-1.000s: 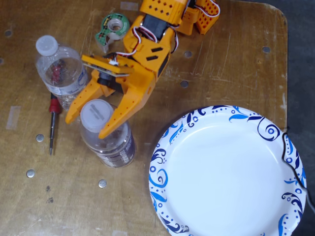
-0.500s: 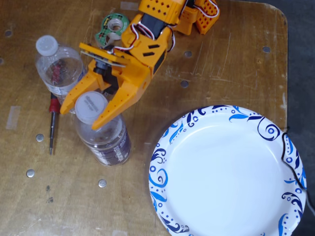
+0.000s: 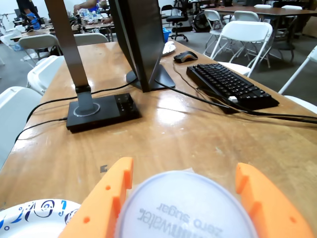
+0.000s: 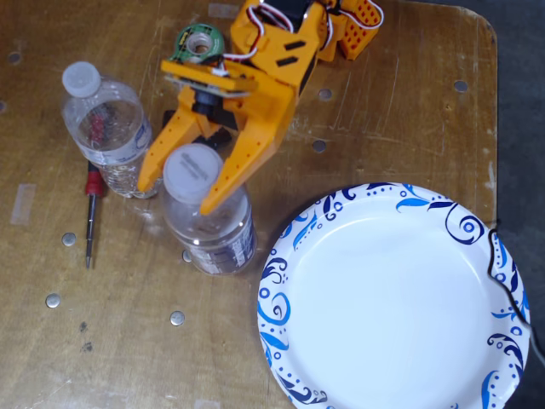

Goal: Move the bottles to the plate

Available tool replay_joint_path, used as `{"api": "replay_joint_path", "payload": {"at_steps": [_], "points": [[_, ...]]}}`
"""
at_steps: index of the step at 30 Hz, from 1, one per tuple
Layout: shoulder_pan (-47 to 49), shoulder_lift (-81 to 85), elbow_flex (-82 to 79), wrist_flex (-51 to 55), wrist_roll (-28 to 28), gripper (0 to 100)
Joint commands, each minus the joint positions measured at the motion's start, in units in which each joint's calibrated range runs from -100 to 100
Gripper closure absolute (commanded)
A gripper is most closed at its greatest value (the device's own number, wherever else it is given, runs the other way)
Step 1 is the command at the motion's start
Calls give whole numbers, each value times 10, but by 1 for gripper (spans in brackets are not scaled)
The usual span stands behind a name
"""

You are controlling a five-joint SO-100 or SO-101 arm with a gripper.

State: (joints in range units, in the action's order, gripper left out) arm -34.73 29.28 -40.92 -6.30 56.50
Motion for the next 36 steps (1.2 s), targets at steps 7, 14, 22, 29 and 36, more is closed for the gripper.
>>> {"api": "replay_joint_path", "payload": {"at_steps": [7, 14, 22, 29, 36], "points": [[100, 56, 141, 134, 18, 82], [208, 41, 144, 131, 19, 85], [310, -24, 133, 30, 19, 87], [366, -106, 131, -62, 15, 87], [407, -146, 132, -68, 15, 87]]}}
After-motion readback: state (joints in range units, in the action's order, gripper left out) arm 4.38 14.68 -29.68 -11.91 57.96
